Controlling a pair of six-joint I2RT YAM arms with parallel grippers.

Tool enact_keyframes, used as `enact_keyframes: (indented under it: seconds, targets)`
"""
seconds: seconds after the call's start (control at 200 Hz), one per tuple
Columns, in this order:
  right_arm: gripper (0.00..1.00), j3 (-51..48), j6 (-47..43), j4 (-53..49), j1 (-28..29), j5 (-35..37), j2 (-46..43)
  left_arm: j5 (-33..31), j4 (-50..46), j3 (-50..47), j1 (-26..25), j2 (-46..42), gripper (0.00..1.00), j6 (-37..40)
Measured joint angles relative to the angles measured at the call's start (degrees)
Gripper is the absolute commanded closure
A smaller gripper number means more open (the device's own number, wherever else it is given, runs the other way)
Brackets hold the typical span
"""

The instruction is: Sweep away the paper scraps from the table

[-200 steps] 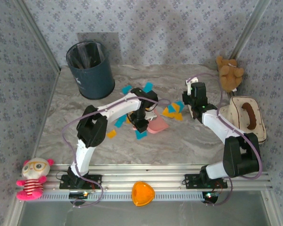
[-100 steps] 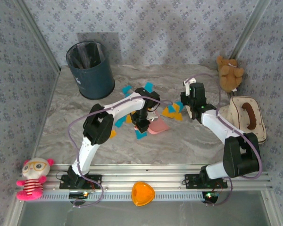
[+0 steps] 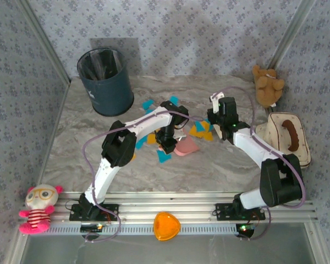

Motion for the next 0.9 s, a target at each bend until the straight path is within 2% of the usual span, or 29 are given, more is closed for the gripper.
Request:
enact_keyframes:
  seconds: [0.904]
  targets:
    - [1.0, 0.02, -3.67, -5.01, 8.87, -6.25, -1.16, 1.25, -1.44, 2.56, 1.49, 1.6, 1.0, 0.02]
